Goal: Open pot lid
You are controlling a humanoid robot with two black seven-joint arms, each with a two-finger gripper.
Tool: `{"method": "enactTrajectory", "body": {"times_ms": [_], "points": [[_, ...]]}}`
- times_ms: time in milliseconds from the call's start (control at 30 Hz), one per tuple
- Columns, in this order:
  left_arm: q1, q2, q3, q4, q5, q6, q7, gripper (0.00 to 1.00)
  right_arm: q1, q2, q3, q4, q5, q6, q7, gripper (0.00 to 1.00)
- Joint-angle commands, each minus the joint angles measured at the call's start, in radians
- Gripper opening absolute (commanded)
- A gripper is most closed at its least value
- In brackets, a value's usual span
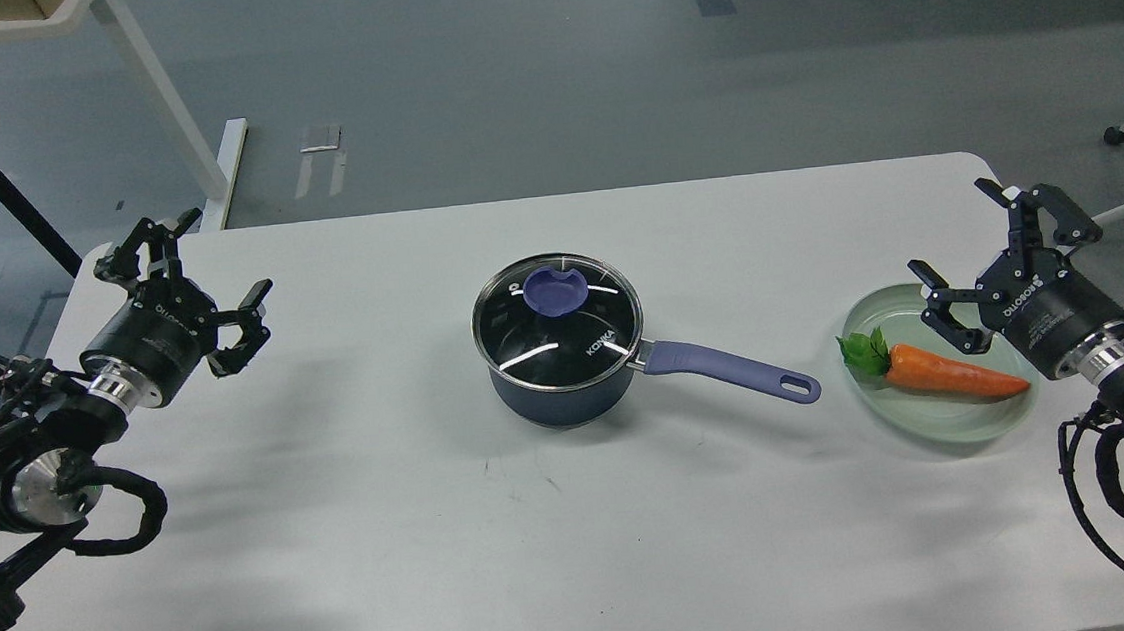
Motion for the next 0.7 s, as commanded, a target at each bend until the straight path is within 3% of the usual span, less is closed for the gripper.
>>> {"method": "enactTrajectory", "body": {"times_ms": [0, 433, 667], "points": [[0.0, 0.012, 0.001, -0.003, 0.005, -0.004, 0.006, 0.99, 0.0, 0.002, 0.0, 0.0, 0.0, -0.002, 0.0, 1.0], [-0.044, 0.016, 0.013, 0.038, 0.04, 0.003, -0.003, 0.99, 0.009, -0.036, 0.006, 0.014, -0.048, -0.003, 0.0, 1.0], [-0.086, 0.065, 0.007, 0.049, 0.063, -0.004, -0.073, 0.99, 0.134, -0.174, 0.005, 0.176, -0.535, -0.141, 0.0, 1.0]]}}
